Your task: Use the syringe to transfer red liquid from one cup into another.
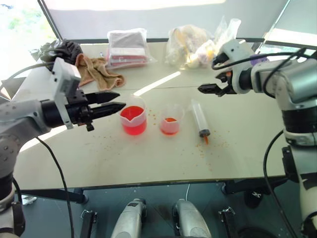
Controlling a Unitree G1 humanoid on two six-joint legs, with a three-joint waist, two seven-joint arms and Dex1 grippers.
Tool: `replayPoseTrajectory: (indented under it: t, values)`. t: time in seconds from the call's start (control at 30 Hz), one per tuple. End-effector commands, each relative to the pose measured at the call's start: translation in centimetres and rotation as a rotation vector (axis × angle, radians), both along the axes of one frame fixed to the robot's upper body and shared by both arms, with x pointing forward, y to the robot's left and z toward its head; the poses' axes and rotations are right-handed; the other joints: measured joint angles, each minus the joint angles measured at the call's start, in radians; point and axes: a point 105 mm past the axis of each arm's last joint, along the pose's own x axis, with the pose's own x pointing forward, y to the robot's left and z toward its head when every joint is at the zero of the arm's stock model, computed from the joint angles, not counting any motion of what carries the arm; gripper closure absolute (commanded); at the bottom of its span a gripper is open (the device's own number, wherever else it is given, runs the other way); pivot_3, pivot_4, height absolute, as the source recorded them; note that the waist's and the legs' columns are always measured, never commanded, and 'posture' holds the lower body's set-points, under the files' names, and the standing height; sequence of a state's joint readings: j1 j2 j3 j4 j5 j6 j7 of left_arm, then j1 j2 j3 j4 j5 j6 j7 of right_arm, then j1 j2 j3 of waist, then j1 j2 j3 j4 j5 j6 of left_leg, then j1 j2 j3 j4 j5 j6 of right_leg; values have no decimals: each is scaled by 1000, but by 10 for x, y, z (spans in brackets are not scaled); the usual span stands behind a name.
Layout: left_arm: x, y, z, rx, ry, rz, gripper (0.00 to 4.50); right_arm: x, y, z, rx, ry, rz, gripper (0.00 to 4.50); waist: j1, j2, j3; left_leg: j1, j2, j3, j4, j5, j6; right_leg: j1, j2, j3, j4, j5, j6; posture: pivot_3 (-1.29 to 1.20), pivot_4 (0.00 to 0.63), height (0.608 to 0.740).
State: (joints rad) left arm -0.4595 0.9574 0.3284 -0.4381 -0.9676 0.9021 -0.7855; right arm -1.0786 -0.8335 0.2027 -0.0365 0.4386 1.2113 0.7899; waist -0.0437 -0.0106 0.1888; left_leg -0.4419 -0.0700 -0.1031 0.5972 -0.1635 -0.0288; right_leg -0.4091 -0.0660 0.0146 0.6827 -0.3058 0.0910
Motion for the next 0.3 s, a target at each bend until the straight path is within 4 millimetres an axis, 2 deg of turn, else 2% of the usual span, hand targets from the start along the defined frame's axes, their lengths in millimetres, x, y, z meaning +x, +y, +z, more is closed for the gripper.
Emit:
replayPoseTrajectory:
  t: [0.03,0.13,0.3]
  values:
    - [-2,8,15,5,-64,21,2550,-34,21,21,-3,-100,265,91,1,0,0,0,0,0,0,0,0,0,0,0,0,0,0,0,150,736]
    - [-1,10,15,12,-64,26,2550,-48,26,20,-10,-114,367,91,3,0,0,0,0,0,0,0,0,0,-1,0,-1,0,0,0,150,736]
    - [-2,11,16,15,-68,29,2550,-48,26,15,-22,-129,382,91,5,0,0,0,0,0,0,0,0,0,-1,0,-1,0,0,0,150,736]
